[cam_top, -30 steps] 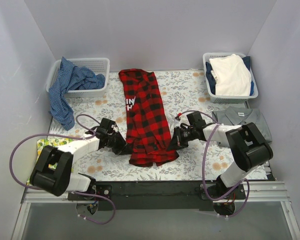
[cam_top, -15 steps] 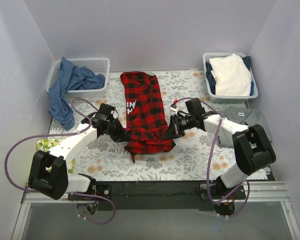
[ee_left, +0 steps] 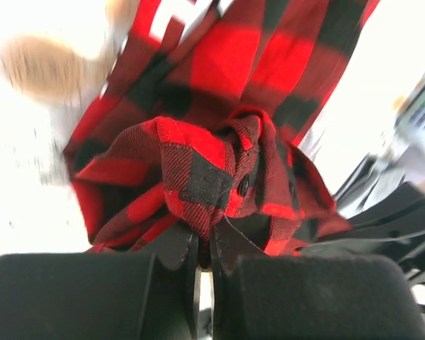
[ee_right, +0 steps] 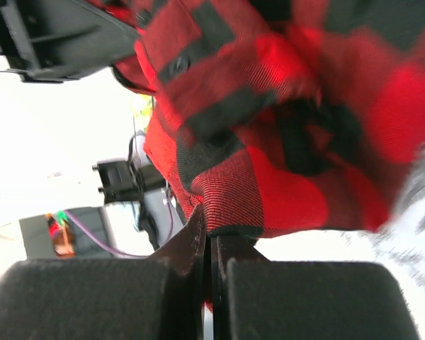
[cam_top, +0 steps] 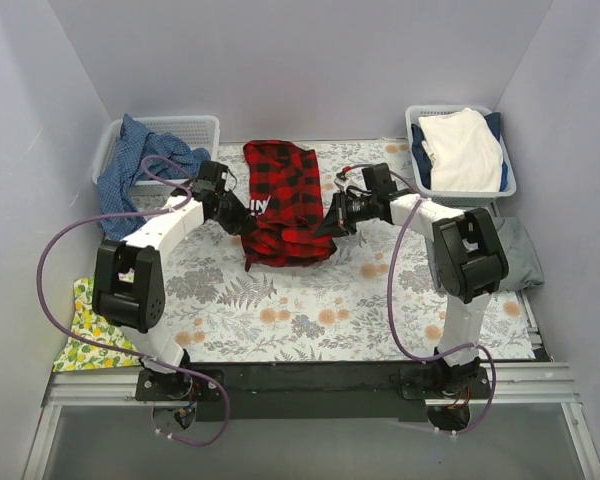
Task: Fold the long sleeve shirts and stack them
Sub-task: Fold the shirt
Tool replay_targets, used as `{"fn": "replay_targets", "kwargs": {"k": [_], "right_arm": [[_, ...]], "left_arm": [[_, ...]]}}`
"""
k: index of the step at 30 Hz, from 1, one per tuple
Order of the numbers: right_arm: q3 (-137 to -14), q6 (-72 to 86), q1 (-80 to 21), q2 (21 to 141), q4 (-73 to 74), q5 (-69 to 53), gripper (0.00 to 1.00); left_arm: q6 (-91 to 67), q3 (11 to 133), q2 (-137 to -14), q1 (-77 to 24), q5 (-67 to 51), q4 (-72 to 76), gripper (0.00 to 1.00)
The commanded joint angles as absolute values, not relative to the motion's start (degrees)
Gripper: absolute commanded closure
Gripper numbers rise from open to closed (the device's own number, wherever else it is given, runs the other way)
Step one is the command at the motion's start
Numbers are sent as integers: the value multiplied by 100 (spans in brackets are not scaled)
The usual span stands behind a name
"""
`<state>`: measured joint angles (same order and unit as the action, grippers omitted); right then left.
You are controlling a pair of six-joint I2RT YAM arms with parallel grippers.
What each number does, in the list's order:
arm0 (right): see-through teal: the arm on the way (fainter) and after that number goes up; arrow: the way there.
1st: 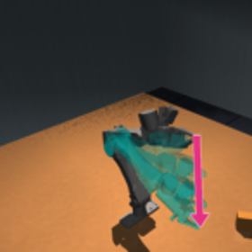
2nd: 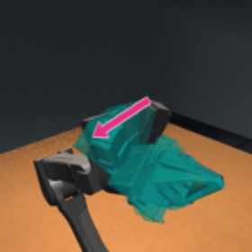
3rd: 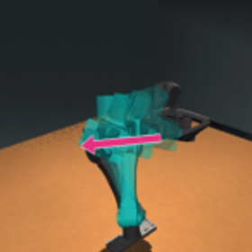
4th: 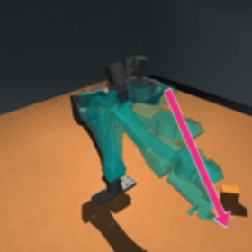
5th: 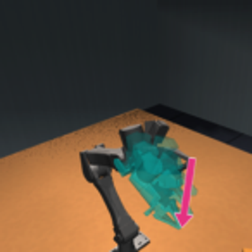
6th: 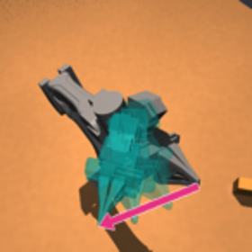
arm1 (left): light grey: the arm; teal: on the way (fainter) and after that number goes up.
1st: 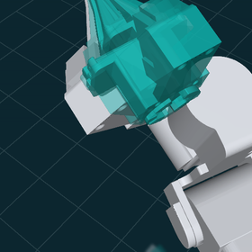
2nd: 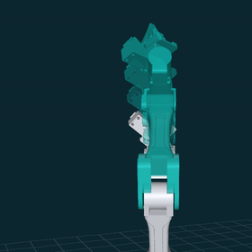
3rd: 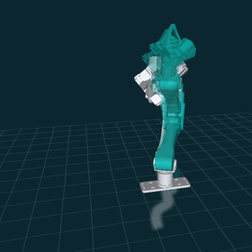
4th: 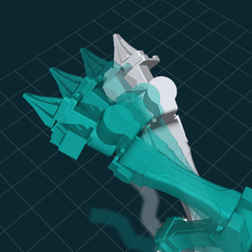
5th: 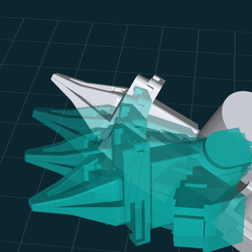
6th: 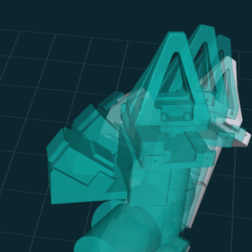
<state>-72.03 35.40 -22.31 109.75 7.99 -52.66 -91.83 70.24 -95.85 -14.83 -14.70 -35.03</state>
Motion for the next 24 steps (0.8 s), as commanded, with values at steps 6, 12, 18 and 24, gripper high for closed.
{"fn": "replay_targets", "kwargs": {"k": [6,12,18,24], "right_arm": [[-8138,4771,-2039,12005,-666,-5422,65],[-8534,6141,-1925,12568,-2432,-5485,39],[-8280,8074,-1741,12779,-5129,-5414,33],[-8104,10000,-1723,13289,-7530,-5396,26]], "left_arm": [[-8613,8700,-11091,-1099,-1775,-3445,95],[-8596,9464,-11750,-879,-1968,-3349,67],[-8631,10238,-11979,-712,-2364,-3138,43],[-8666,10547,-11962,-598,-2444,-3094,40]]}}
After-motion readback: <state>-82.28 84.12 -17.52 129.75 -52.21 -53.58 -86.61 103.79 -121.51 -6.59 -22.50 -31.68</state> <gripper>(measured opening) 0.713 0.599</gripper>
